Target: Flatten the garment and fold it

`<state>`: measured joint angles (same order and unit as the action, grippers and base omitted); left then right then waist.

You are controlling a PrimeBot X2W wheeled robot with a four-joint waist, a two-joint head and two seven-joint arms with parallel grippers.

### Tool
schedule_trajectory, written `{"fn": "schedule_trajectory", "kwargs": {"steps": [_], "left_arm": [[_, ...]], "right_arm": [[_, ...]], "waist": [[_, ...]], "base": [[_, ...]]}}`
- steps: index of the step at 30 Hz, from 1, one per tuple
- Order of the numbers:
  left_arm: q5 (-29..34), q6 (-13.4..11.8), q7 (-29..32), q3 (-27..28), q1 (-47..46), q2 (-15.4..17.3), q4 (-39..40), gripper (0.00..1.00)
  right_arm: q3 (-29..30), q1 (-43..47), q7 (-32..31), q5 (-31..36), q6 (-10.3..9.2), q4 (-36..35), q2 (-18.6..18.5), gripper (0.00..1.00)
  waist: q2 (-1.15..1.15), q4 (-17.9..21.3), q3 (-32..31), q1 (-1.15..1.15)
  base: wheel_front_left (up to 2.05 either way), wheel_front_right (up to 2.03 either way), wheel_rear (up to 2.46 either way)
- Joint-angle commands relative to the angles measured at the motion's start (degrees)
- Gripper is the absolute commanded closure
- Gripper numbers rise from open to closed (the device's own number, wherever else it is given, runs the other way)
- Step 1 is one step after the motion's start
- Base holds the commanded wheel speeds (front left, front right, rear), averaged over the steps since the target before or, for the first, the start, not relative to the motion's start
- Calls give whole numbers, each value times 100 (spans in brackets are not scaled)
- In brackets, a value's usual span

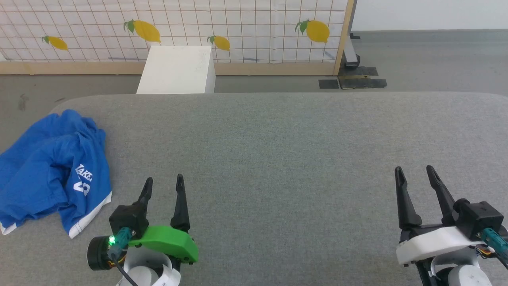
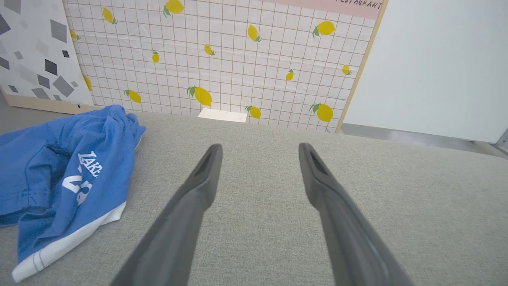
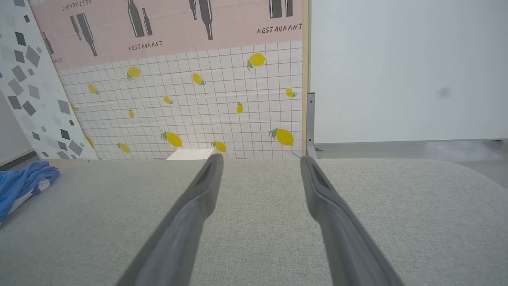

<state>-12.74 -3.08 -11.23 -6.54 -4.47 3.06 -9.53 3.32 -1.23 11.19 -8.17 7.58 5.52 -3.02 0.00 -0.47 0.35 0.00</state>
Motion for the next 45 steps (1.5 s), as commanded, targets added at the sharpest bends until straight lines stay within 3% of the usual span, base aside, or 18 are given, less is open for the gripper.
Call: {"fn": "schedule_trajectory", "kwargs": {"steps": [1, 28, 34, 45], "left_arm": [[-64, -33, -63, -29, -104, -14, -41, 0], [-318, -170, -376, -245, -233, -18, -349, 0], [-321, -160, -376, -350, -321, -18, -391, 0], [-238, -228, -376, -158, -204, 6, -387, 0]], "right_arm": [[19, -111, 66, -75, -7, 28, 11, 0], [156, -170, 381, -211, -9, 164, 14, 0], [224, -76, 381, -64, -9, 118, 14, 0], [58, -77, 381, 52, -9, 101, 14, 0]], "waist": [[0, 1, 3, 0], [0, -72, 7, 0], [0, -602, 0, 0], [0, -2278, 8, 0]], "base": [[0, 0, 0], [0, 0, 0], [0, 0, 0], [0, 0, 0]]}}
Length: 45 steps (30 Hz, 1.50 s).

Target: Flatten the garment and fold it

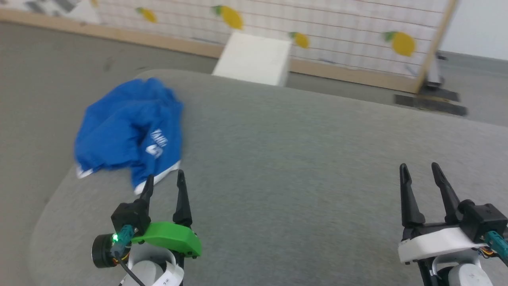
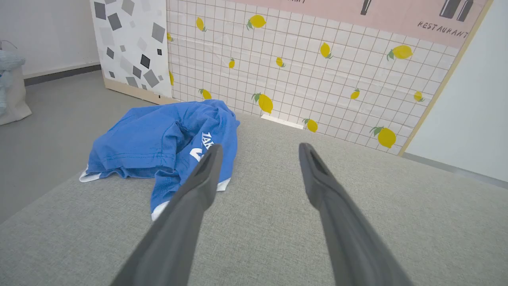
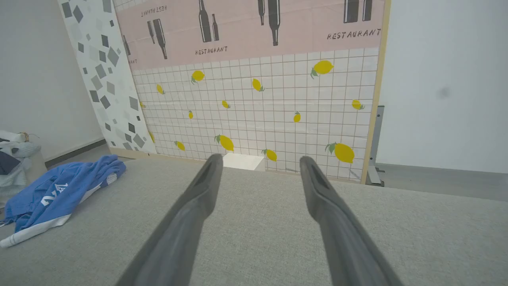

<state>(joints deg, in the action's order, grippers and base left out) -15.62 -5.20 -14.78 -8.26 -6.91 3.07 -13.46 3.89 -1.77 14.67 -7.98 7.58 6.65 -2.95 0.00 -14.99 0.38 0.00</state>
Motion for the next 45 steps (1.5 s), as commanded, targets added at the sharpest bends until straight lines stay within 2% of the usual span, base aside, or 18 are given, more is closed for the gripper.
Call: {"fn": "schedule_trajectory", "kwargs": {"steps": [1, 5, 11, 17, 24, 31, 36, 41, 45], "left_arm": [[54, -19, -22, 37, 54, 7, 8, 0], [73, -29, -22, 114, 89, 6, 24, 0], [100, -42, -22, 212, 175, 3, 38, 0], [115, -45, -22, 310, 248, 0, 77, 0], [78, -25, -22, 388, 266, -7, 138, 0], [-130, 13, -22, 517, -120, -13, 121, 0], [-418, 146, 7, 724, -1197, 14, -138, 0], [-795, 371, 421, 967, -2611, 301, -758, 0], [-1032, 509, 1065, 1118, -3609, 700, -1381, 0]], "right_arm": [[-19, -24, 33, 58, -9, -6, 7, 0], [-60, -25, 33, 120, -9, 20, 7, 0], [-155, -33, 33, 163, -9, 74, 7, 0], [-245, -44, 33, 132, -9, 89, 7, 0], [-230, -78, 33, 155, -9, 104, 7, 0], [-181, -192, 31, 242, -9, 48, 7, 0], [-227, -629, -114, 529, -9, -248, 7, 0], [-334, -1078, -291, 762, -9, -590, 7, 0], [-458, -1385, -397, 906, -9, -818, 7, 0]], "waist": [[0, -975, 4, 0], [0, -1495, 12, 0], [0, -2016, -19, 0], [0, -2275, -10, 0], [0, -2312, 81, 0], [0, -2146, 449, 0], [0, -1733, 1239, 0], [0, -1192, 2110, 0], [0, -711, 2783, 0]], "base": [[0, 0, 0], [0, 0, 0], [0, 0, 0], [0, 0, 0], [0, 0, 0], [0, 0, 0], [0, 0, 0], [0, 0, 0], [0, 0, 0]]}}
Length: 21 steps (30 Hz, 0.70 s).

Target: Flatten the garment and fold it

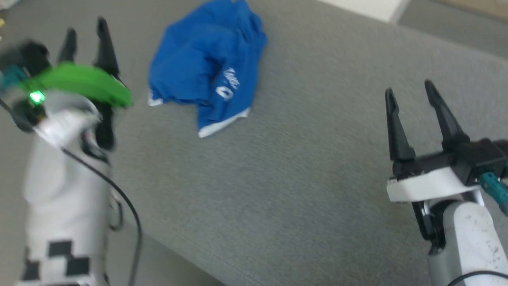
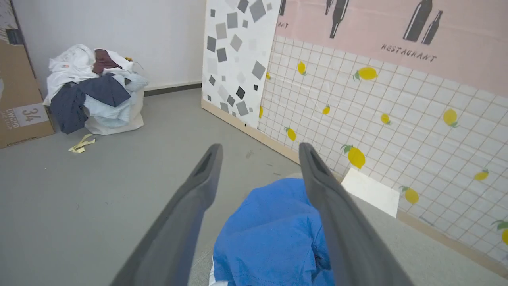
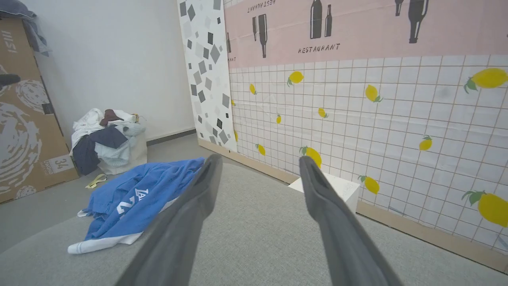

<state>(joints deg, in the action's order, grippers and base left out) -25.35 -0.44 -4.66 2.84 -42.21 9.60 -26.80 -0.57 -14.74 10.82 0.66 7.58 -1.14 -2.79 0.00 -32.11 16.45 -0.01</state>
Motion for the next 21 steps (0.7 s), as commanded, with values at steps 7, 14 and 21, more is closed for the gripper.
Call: {"fn": "schedule_trajectory", "kwargs": {"steps": [7, 14, 21], "left_arm": [[-431, 208, 1575, 137, -1123, 719, -857, 0], [-821, -10, 3028, 328, -1294, 1083, -1297, 0], [-1007, -897, 4505, 477, -947, 1209, -1335, 0]], "right_arm": [[-36, -507, -12, 92, -9, -333, -9, 0], [-6, -616, 70, 20, -9, -428, -9, 0], [19, -535, 153, -83, -9, -415, -9, 0]], "waist": [[0, 1692, 2010, 1], [0, 2125, 2282, 1], [0, 2325, 2250, 1]], "base": [[0, 0, 0], [0, 0, 0], [0, 0, 0]]}}
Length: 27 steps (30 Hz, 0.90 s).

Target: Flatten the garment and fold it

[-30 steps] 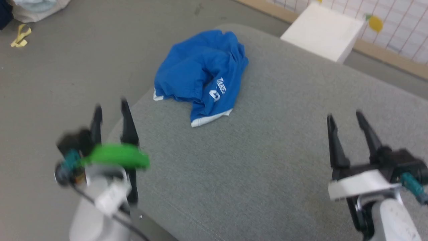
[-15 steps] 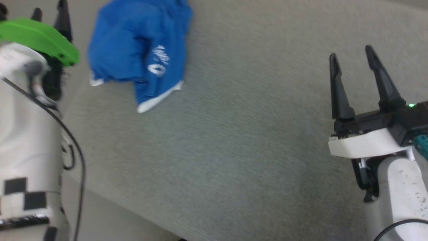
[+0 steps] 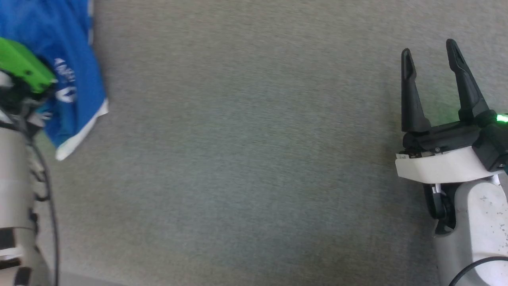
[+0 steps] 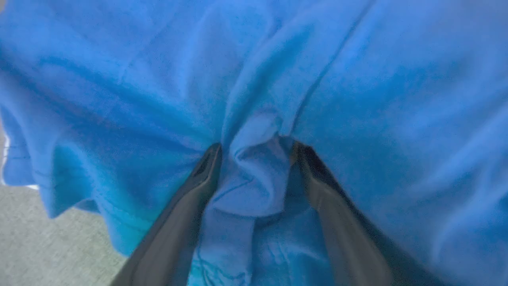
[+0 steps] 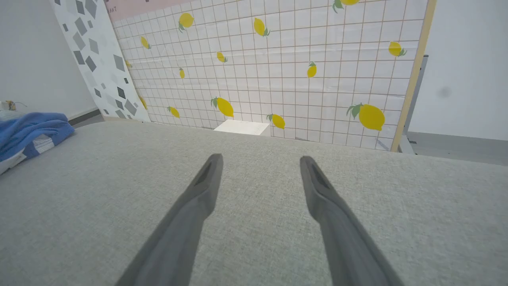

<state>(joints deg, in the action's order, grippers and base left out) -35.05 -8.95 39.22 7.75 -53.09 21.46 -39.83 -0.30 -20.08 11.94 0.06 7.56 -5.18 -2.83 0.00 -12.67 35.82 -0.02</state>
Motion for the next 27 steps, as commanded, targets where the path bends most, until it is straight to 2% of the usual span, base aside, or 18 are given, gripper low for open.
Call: {"fn": "schedule_trajectory", "kwargs": {"steps": [1, 3, 4, 5, 6, 8, 10, 12, 13, 14, 18, 22, 27], "left_arm": [[-35, -143, 281, -22, 213, 34, 24, 0], [-24, -291, 672, -68, 404, 91, 223, 0], [-22, -307, 826, -97, 486, 125, 315, 20], [4, -301, 956, -134, 584, 198, 450, 83], [43, -298, 970, -150, 653, 265, 582, 100], [154, -251, 770, -165, 789, 393, 925, 100], [321, -172, 251, -145, 887, 519, 1251, 100], [566, -162, -523, -103, 943, 616, 1538, 100], [807, -119, -1300, -103, 977, 681, 1730, 100], [902, -92, -1758, -73, 966, 700, 1774, 100], [1232, 74, -3089, -146, 840, 753, 1828, 100], [1410, 288, -3854, -358, 535, 712, 1820, 100], [1532, 531, -4142, -739, 104, 556, 1843, 100]], "right_arm": [[-10, 12, 51, -33, -8, 8, -5, 0], [-9, 46, 77, -71, -8, 42, -5, 0], [-13, 59, 87, -86, -8, 54, -5, 0], [-20, 73, 100, -104, -8, 69, -5, 0], [-26, 84, 108, -116, -8, 79, -5, 0], [-39, 106, 126, -146, -8, 115, -5, 0], [-46, 128, 146, -180, -8, 174, -5, 0], [-36, 172, 172, -224, -8, 243, -5, 0], [-3, 243, 199, -272, -8, 334, -5, 0], [19, 293, 213, -305, -8, 389, -5, 0], [128, 524, 256, -434, -8, 569, -5, 0], [214, 794, 284, -564, -8, 739, -5, 0], [277, 1065, 299, -714, -8, 845, -5, 0]], "waist": [[0, 394, 285, 2], [0, 422, 212, 2], [0, 432, 177, 2], [0, 442, 129, 2], [0, 448, 97, 2], [0, 456, 7, 2], [0, 461, -124, 2], [0, 458, -305, 2], [0, 442, -545, 2], [0, 434, -697, 2], [0, 402, -1298, 2], [0, 406, -1962, 2], [0, 483, -2577, 2]], "base": [[0, 0, 0], [0, 0, 0], [0, 0, 0], [0, 0, 0], [0, 0, 0], [0, 0, 0], [0, 0, 0], [0, 0, 0], [0, 0, 0], [0, 0, 0], [0, 0, 0], [0, 0, 0], [0, 0, 0]]}}
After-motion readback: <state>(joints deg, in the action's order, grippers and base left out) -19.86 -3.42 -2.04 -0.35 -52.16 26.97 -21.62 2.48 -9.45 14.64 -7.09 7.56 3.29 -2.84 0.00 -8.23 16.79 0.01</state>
